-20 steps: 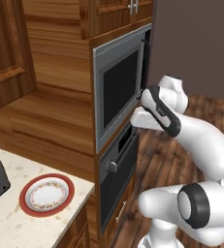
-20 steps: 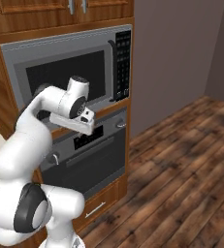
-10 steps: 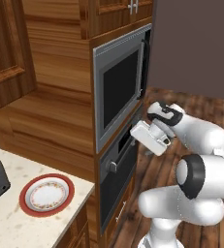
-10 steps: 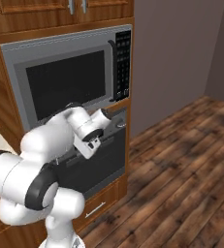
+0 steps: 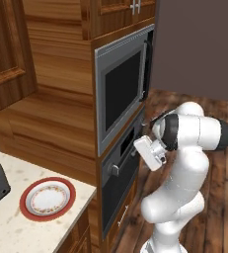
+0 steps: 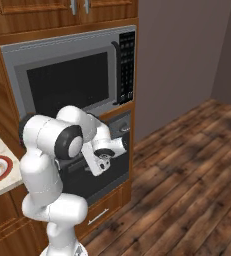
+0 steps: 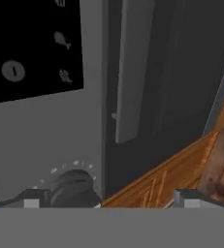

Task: Take the baked cake out of the oven and place it on the plate for cooling. Then close the oven door.

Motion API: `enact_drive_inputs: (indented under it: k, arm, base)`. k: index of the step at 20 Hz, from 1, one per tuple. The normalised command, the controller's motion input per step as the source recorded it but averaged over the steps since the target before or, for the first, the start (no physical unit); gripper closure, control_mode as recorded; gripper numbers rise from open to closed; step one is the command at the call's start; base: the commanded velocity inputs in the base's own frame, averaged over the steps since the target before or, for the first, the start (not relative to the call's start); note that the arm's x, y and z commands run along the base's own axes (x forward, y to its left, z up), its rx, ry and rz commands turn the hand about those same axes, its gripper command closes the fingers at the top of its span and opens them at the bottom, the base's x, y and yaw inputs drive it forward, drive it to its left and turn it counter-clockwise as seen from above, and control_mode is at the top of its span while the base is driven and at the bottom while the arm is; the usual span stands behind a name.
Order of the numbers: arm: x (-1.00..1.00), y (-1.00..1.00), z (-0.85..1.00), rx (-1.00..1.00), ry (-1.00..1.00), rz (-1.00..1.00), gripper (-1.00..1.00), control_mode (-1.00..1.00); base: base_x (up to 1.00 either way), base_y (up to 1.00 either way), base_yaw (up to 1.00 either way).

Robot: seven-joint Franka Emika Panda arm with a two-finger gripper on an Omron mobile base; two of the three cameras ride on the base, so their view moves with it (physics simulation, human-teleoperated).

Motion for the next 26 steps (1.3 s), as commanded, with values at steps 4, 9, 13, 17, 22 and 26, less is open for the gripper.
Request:
enact_drive_inputs:
  k: [4,9,13,17,22,26]
  arm:
    - [0.96,-0.01,-0.66,0.19,0.00,0.00,-1.00,-1.00]
    - [0.95,0.00,-0.71,0.17,0.00,0.00,-1.00,-1.00]
    - [0.90,0.05,-0.76,0.09,0.03,-0.06,-1.00,-1.00]
    - [0.89,0.26,-0.57,0.03,0.01,-0.15,-1.00,-1.00]
    - [0.47,0.31,-0.19,0.00,-0.01,-0.17,-1.00,-1.00]
    - [0.00,0.49,0.30,-0.06,-0.02,-0.25,-1.00,-1.00]
  base:
    - [0.00,0.00,0.00]
    - [0.00,0.00,0.00]
    - [0.00,0.00,0.00]
    - [0.00,0.00,0.00]
    - [0.00,0.00,0.00]
    - [0.00,0.00,0.00]
